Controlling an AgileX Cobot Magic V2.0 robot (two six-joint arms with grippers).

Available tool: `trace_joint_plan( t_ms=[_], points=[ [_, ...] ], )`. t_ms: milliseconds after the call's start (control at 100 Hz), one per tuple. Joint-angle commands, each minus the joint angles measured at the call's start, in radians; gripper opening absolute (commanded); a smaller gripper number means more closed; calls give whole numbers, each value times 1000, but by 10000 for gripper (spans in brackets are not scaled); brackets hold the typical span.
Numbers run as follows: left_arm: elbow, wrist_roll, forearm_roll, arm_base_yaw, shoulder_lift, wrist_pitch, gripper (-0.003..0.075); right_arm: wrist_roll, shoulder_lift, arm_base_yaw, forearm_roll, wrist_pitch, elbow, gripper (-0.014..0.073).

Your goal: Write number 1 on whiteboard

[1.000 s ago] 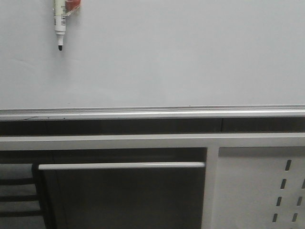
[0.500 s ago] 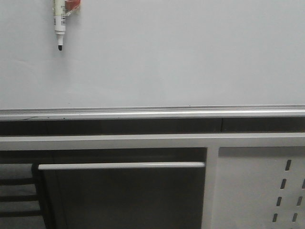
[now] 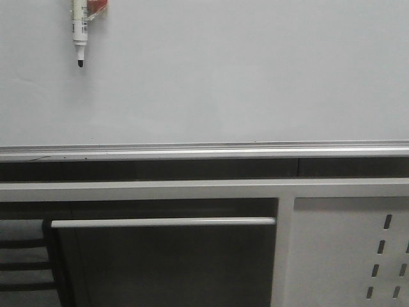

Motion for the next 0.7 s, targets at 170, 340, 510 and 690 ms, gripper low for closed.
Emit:
trace_joint_plan(
  t_ms=[170,340,510,690],
  points=[
    [-292,291,-3,1,178,258,-20,-72,256,-6,-46,196,-242,-43],
    [-494,564,-42,1,411,482,-20,-180,478,-6,-46,320,-400,-44],
    [-573,777,-228,1,566,545,-18,-249,562,-6,-25,350,-467,-42],
    [-575,1045,-503,1,670,565,114,-309,564,-6,18,370,-489,-42]
  ],
)
